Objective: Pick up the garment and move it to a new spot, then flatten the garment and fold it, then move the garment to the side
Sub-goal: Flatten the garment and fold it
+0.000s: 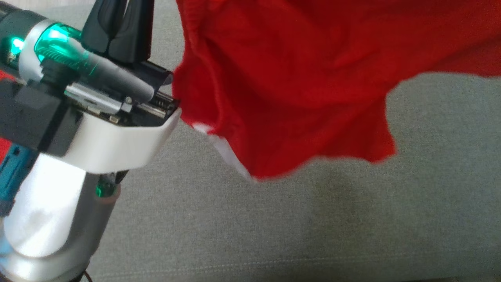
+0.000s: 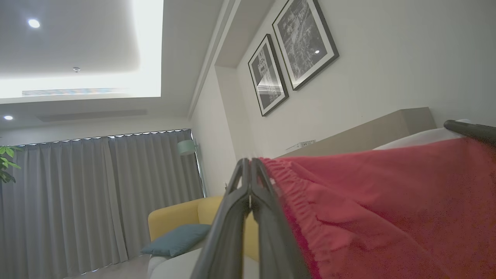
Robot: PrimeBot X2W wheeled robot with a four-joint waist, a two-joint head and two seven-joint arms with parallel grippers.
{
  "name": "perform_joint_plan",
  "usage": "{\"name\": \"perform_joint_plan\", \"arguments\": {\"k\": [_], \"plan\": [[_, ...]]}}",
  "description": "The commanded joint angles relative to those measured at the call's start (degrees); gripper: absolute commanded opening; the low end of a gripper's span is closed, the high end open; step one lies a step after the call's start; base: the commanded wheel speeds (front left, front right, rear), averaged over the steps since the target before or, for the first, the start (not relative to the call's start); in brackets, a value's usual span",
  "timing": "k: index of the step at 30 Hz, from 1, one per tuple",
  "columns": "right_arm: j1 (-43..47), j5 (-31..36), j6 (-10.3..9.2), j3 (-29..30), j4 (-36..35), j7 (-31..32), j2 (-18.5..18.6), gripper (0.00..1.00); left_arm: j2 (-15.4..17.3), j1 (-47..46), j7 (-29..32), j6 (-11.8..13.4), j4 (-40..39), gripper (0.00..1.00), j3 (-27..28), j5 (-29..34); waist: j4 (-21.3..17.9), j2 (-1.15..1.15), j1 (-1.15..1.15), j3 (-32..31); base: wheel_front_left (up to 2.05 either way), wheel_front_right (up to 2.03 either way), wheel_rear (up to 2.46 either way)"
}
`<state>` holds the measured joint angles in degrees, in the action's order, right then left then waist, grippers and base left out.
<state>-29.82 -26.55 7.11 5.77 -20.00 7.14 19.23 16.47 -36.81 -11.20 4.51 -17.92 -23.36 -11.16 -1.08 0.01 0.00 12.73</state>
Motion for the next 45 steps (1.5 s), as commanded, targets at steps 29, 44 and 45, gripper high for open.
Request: {"name": "perform_joint_plan", "arguments": {"k": [29,44,45], "plan": [[-32.3,-13.6,0.37,-30.8,55.6,-17.8,-5.9,0.0,-8.5,-26.2,-3.8,-10.7,50.4,0.0,6.3,-0.4,-1.7,-0.01,0.0,11.7,0.0,0.0,0.0],[-4.5,-21.9,0.37,-34.5,48.0,-22.1,1.4,0.0,-11.8,8.5,-3.8,-11.5,29.4,0.0,5.5,5.6,-1.2,-0.01,0.0,8.6,0.0,0.0,0.0],[-2.4,-21.7,0.37,-33.6,46.5,-22.1,1.8,0.0,-11.5,10.9,-3.8,-11.5,27.3,0.0,5.2,6.0,-1.3,-0.01,0.0,8.1,0.0,0.0,0.0]]}}
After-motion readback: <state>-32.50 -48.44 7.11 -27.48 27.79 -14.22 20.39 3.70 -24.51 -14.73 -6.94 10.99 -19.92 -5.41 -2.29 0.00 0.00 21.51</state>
